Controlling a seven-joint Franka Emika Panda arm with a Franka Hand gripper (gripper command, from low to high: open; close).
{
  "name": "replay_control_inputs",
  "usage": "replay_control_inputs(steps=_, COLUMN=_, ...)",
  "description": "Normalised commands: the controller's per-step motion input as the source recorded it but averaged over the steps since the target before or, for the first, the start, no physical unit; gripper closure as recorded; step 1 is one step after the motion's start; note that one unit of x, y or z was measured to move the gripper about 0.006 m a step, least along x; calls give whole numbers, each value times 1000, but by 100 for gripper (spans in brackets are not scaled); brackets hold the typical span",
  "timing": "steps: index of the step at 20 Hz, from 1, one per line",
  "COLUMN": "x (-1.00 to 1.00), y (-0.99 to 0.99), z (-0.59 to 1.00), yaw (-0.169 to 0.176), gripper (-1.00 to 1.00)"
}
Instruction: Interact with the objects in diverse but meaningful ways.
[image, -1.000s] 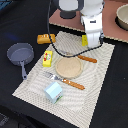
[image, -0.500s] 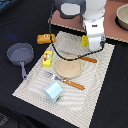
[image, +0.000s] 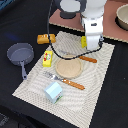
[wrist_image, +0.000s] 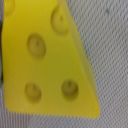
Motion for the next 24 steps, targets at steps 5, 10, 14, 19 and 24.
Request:
replay_control_inputs(steps=5, x=-259, y=131, z=3, yaw=16, gripper=-100)
replay_control_inputs(steps=10, x=0, y=227, z=11, yaw=0, gripper=-100)
replay_control_inputs(steps=14, x=0, y=254, z=0, yaw=0, gripper=100)
replay_control_inputs(steps=19, x=0, y=279, z=0, yaw=0, gripper=100)
replay_control_inputs(steps=24, x=3, y=307, z=0, yaw=0, gripper=100)
